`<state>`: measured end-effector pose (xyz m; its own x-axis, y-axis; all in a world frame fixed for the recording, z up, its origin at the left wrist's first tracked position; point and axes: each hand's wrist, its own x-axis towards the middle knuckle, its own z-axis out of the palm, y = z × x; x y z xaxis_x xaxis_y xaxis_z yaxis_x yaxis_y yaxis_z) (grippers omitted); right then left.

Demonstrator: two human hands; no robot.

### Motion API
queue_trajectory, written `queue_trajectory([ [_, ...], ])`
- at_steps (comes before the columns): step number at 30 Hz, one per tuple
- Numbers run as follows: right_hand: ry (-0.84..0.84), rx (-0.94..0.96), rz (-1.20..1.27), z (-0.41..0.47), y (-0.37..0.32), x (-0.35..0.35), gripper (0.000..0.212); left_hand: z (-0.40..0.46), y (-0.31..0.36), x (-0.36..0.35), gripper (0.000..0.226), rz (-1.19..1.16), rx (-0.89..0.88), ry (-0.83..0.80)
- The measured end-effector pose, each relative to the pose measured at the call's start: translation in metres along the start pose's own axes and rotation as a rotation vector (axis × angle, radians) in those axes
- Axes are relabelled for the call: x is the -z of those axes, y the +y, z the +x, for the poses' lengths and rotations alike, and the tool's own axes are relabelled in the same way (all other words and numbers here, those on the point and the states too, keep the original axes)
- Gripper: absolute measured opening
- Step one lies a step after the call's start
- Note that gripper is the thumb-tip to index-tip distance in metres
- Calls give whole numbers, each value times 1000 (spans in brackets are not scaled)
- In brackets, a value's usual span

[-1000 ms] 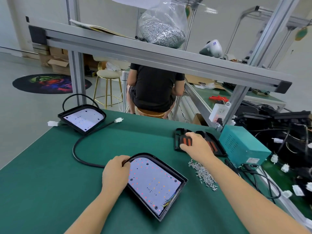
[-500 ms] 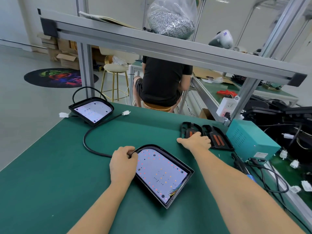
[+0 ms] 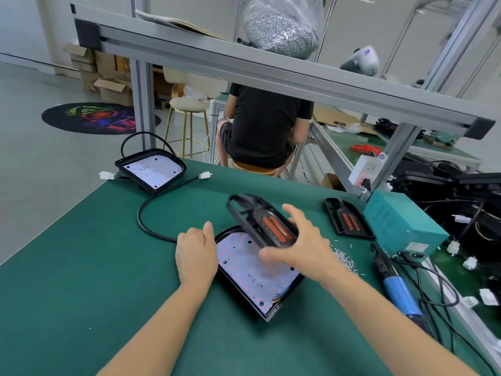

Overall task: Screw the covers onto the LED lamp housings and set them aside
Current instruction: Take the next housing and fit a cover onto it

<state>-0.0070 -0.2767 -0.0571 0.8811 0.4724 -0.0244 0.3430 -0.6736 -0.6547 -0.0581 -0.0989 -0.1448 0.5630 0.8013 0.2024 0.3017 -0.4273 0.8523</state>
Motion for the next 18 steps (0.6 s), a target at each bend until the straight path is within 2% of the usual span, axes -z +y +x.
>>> queue_trajectory([
  [4, -50, 123, -112, -38, 13, -10, 109, 3, -2, 0, 59, -16, 14, -13],
  [8, -23, 160, -165, -51, 25, -13, 107, 1, 0, 2, 61, -59, 31, -17],
  [11, -22, 155, -192, -49, 26, -13, 108, 0, 1, 3, 62, -38, 30, -47],
  [18, -157, 110, -179, -36, 26, -7, 112, -3, 3, 9, 54, 68, -80, -109],
])
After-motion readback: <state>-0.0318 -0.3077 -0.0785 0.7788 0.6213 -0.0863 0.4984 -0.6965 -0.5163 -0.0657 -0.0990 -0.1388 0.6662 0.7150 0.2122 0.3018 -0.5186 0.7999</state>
